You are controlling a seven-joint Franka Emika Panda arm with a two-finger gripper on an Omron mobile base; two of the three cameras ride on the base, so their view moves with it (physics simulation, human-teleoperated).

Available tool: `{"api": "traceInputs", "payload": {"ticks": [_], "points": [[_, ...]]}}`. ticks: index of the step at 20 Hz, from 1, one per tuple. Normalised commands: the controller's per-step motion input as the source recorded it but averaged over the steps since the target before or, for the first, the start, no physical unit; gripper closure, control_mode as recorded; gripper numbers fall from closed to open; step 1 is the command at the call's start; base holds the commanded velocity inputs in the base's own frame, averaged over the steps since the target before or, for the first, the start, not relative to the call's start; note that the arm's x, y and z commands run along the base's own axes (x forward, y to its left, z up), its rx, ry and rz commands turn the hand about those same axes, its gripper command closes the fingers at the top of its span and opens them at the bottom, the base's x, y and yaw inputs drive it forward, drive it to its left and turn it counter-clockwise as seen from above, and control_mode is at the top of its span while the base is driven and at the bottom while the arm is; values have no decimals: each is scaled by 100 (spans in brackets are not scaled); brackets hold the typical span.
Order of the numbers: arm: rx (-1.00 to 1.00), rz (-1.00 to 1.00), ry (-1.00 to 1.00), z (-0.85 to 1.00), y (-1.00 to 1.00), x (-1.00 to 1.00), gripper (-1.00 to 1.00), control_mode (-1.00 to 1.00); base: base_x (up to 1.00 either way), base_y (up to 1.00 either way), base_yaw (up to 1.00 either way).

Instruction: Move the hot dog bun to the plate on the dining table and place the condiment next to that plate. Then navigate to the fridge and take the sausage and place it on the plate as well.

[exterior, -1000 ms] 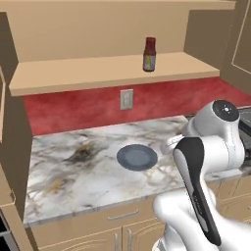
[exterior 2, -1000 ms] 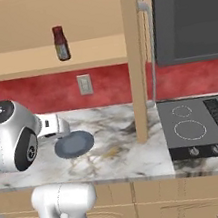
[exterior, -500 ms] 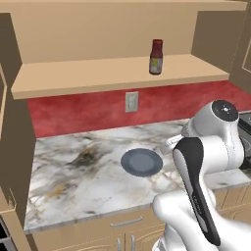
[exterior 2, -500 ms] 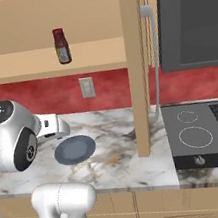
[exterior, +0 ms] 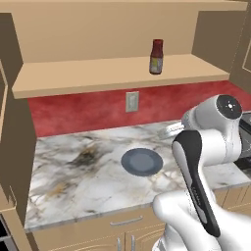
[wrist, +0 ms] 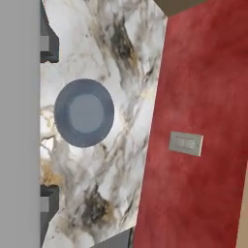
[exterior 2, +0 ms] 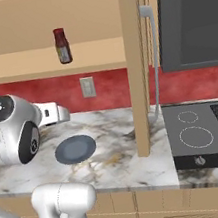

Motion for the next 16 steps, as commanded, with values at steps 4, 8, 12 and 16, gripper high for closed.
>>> {"api": "traceInputs", "payload": {"ticks": [4,8,12,16], "points": [[0,0,-19,65,1,43,-100,-100,0,0,0],[0,-3,-29,57,9,31,-100,-100,0,0,0],[4,-3,-45,32,0,12,-100,-100,0,0,0],[5,-1,-30,77,12,11,-100,-100,0,0,0]]}}
